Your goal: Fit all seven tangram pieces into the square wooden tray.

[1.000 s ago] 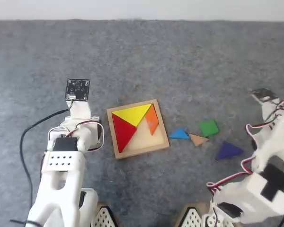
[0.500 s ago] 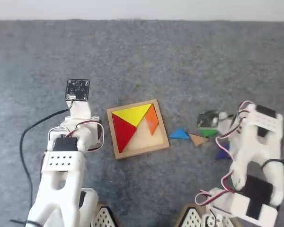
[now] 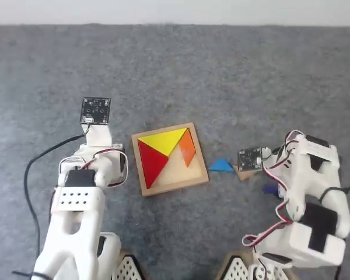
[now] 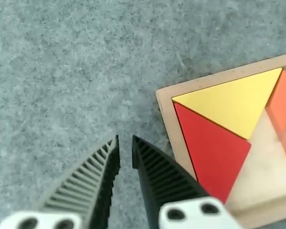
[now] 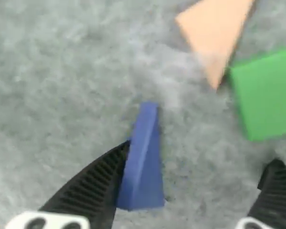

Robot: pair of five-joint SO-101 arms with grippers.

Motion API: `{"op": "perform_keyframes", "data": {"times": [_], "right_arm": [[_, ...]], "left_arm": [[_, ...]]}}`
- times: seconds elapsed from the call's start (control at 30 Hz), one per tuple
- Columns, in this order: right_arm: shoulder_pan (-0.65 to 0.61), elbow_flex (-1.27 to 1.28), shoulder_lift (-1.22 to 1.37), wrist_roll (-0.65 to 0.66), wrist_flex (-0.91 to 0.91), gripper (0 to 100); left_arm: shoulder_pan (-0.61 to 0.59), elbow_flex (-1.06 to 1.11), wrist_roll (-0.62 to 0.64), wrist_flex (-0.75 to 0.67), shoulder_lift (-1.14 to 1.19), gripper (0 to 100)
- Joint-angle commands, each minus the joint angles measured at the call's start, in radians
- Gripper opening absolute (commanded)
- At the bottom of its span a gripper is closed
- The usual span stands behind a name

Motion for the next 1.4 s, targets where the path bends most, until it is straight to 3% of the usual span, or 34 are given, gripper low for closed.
{"op": "perform_keyframes", "data": {"times": [0.0,0.23,0.33,0.83,1.03,1.2,1.37], "right_arm": [[-0.001,-0.041,0.024,-0.123,-0.028,39.3],[-0.053,-0.046,-0.027,-0.489,-0.022,14.3],[-0.059,-0.046,-0.091,-0.586,-0.022,5.3],[-0.053,-0.049,-0.2,-0.773,-0.013,0.9],[-0.061,-0.222,-0.2,-0.988,0.173,0.9],[-0.17,-0.379,-0.2,-1.191,0.338,0.9],[-0.395,-0.445,-0.199,-1.441,0.375,1.2]], "left_arm": [[0.0,-0.015,-0.017,-0.006,-0.023,5],[0.0,-0.015,-0.015,-0.006,-0.021,5],[0.0,-0.015,-0.015,-0.006,-0.021,5],[0.0,-0.015,-0.015,-0.003,-0.023,5],[0.0,-0.015,-0.015,-0.003,-0.021,5],[0.0,-0.015,-0.015,-0.003,-0.021,5],[0.0,-0.015,-0.015,-0.003,-0.021,5]]}}
